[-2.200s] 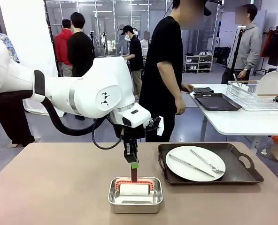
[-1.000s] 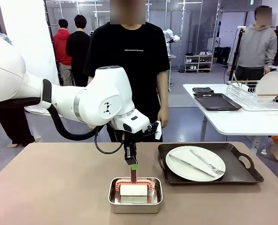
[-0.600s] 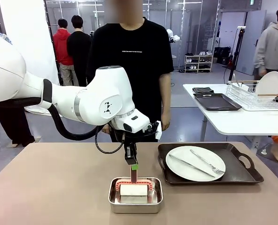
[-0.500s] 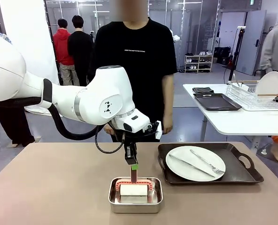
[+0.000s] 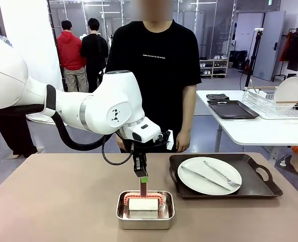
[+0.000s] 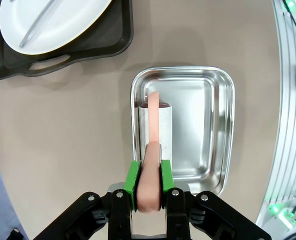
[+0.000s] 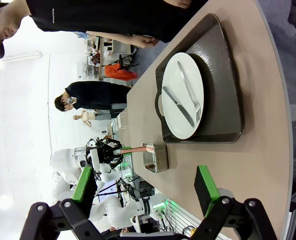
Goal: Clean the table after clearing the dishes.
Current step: Place the Lint Roller back on top of the Airtight Container, then when the right (or left) Handle tray is removed, use the right hand (or left hand) to clean the right (or left) side of the table with the Lint Roller.
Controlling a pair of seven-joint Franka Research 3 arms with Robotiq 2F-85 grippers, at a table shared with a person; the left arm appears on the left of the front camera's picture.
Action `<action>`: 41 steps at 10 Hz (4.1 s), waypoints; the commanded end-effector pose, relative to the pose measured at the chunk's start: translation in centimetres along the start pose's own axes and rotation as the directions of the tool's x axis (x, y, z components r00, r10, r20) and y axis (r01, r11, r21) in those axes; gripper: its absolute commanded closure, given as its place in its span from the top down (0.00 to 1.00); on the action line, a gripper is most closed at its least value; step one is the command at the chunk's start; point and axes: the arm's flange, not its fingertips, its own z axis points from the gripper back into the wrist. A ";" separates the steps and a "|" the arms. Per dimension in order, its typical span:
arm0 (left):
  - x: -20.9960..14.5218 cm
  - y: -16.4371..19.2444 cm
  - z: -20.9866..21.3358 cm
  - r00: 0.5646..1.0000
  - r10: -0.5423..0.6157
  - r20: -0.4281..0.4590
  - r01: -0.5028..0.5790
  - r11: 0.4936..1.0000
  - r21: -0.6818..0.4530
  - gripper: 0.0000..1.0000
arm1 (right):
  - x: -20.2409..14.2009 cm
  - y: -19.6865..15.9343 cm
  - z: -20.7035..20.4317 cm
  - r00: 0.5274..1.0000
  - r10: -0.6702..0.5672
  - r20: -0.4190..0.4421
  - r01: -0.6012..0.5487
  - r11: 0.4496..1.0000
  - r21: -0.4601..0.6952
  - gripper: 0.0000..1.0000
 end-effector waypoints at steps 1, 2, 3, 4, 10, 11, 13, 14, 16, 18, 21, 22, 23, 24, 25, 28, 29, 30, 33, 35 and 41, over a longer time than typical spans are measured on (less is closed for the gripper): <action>0.0 0.1 0.2 1.000 0.000 0.001 0.000 1.000 0.007 0.22 | -0.2 0.3 0.1 1.000 -0.004 0.001 0.004 1.000 0.001 1.00; -0.1 0.1 0.4 1.000 -0.013 0.008 0.013 1.000 0.013 0.22 | -0.2 0.3 0.1 1.000 -0.004 0.001 0.004 1.000 0.001 1.00; -0.1 0.2 0.5 1.000 -0.012 0.016 0.012 1.000 0.008 0.48 | -0.2 0.3 0.1 1.000 -0.004 0.001 0.004 1.000 0.001 1.00; -0.3 0.2 0.9 1.000 -0.011 0.017 0.010 1.000 0.018 0.74 | -0.2 0.3 0.1 1.000 -0.004 0.001 0.004 1.000 0.001 1.00; -0.5 0.3 4.2 1.000 -0.017 -0.003 0.017 1.000 0.008 1.00 | -0.2 0.3 0.1 1.000 -0.004 0.001 0.004 1.000 0.001 1.00; -0.5 0.3 4.6 1.000 -0.018 -0.005 0.018 1.000 0.012 1.00 | -0.2 0.3 0.1 1.000 -0.004 0.001 0.004 1.000 0.001 1.00; -0.4 0.3 5.0 1.000 -0.016 -0.006 0.016 1.000 0.010 1.00 | -0.2 0.3 0.1 1.000 -0.004 0.001 0.004 1.000 0.001 1.00; -0.5 0.2 5.0 0.999 -0.035 0.013 0.035 0.999 0.013 1.00 | -0.2 0.3 0.1 1.000 -0.004 0.001 0.004 1.000 0.001 1.00; 0.1 0.5 4.8 1.000 -0.002 0.001 0.002 1.000 0.021 1.00 | -0.2 0.3 0.1 1.000 -0.004 0.001 0.004 1.000 0.001 1.00; 0.1 0.5 4.8 1.000 -0.002 0.001 0.002 1.000 0.021 1.00 | -0.2 0.3 0.1 1.000 -0.004 0.001 0.004 1.000 0.001 1.00; 0.1 0.5 4.8 1.000 -0.002 0.001 0.002 1.000 0.021 1.00 | -0.2 0.3 0.1 1.000 -0.004 0.001 0.004 1.000 0.001 1.00; 0.1 0.5 4.8 1.000 -0.002 0.001 0.002 1.000 0.021 1.00 | -0.2 0.3 0.1 1.000 -0.004 0.001 0.004 1.000 0.001 1.00; 0.1 0.5 4.8 1.000 -0.002 0.001 0.002 1.000 0.021 1.00 | -0.2 0.3 0.1 1.000 -0.004 0.001 0.004 1.000 0.001 1.00; 0.1 0.5 4.8 1.000 -0.002 0.001 0.002 1.000 0.021 1.00 | -0.2 0.3 0.1 1.000 -0.004 0.001 0.004 1.000 0.001 1.00; 0.1 0.5 4.8 1.000 -0.002 0.001 0.002 1.000 0.021 1.00 | -0.2 0.3 0.1 1.000 -0.004 0.001 0.004 1.000 0.001 1.00; 0.1 0.5 4.8 1.000 -0.002 0.001 0.002 1.000 0.021 1.00 | -0.2 0.3 0.1 1.000 -0.004 0.001 0.004 1.000 0.001 1.00; 0.1 0.5 4.6 1.000 -0.006 0.000 0.006 1.000 0.018 1.00 | -0.2 0.3 0.1 1.000 -0.004 0.001 0.004 1.000 0.001 1.00; -0.5 1.9 8.4 0.995 0.091 0.028 -0.089 0.994 -0.056 1.00 | -0.2 0.3 0.1 1.000 -0.004 0.001 0.004 1.000 0.001 1.00; -9.0 5.6 18.2 0.903 0.417 0.105 -0.384 0.891 -0.241 1.00 | -0.2 0.3 0.1 1.000 -0.004 0.001 0.004 1.000 0.001 1.00; -18.8 6.4 20.5 0.745 0.656 0.118 -0.536 0.695 -0.480 1.00 | -0.2 0.3 0.1 1.000 -0.004 0.001 0.004 1.000 0.001 1.00; -50.1 1.2 17.8 0.106 0.964 0.244 -0.544 0.262 -0.797 1.00 | -0.2 0.3 0.1 1.000 -0.004 0.001 0.004 1.000 0.001 1.00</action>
